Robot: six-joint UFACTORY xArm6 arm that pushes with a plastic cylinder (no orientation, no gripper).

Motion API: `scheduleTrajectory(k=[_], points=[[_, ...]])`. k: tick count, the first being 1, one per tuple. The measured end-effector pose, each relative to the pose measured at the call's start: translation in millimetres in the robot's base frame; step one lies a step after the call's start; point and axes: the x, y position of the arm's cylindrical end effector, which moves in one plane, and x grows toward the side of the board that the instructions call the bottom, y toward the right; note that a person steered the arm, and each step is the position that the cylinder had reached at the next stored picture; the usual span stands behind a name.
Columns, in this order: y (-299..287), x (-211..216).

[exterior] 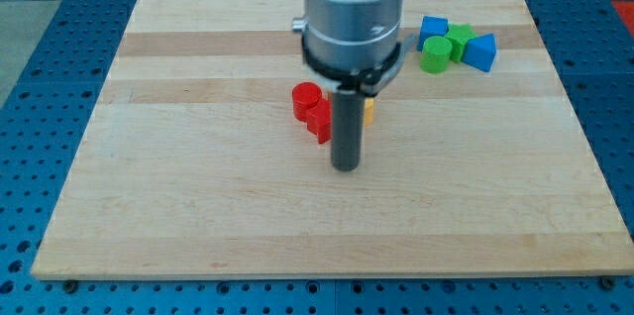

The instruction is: Move red star closer to the group of blocks

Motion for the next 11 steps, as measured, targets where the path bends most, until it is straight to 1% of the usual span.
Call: scheduleTrajectory(k=[1, 4, 9, 10, 11], points=[[-22.4, -5.8], [-22.5, -36.3], [-25.5, -37.0], [-25.4, -17.2], [6.4, 21.3]])
